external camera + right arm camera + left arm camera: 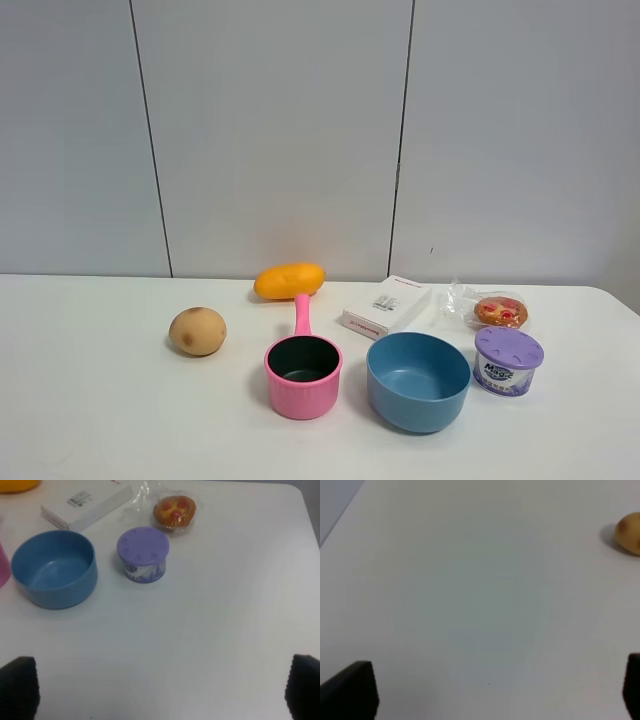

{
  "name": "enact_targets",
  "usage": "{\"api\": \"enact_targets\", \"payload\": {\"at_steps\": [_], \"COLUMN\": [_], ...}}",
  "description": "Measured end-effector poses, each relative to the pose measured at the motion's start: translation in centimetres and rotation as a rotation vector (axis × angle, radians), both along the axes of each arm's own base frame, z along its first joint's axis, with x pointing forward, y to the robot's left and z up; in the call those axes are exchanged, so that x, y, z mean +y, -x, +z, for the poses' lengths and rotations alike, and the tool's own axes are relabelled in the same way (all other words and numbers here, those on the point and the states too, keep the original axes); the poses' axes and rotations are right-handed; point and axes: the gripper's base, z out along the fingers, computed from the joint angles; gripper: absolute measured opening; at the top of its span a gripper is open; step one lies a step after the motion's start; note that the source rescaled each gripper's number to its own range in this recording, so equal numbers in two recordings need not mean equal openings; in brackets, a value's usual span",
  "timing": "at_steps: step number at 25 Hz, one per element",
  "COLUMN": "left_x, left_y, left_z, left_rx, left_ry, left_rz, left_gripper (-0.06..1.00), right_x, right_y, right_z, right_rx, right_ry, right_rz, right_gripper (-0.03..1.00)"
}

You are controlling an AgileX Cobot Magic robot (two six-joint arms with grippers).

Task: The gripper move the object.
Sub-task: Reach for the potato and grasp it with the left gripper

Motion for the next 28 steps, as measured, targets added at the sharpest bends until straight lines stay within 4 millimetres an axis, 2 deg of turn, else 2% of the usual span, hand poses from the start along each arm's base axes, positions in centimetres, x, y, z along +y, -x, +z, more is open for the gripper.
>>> {"api": "enact_targets", "payload": {"at_steps": [28], "left_x": [-0.05], "left_y": [0.07], "left_z": [0.16], "left_rx": [-0.005], "left_ry": [0.004], "left_rz": [-0.003], "left_gripper": [1.0], "right_x": [0.0], "right_y": [0.0], "right_z": [0.0], "right_rx": [0.0], "right_ry": [0.0], "right_rz": [0.0], "right_gripper": [1.0]}}
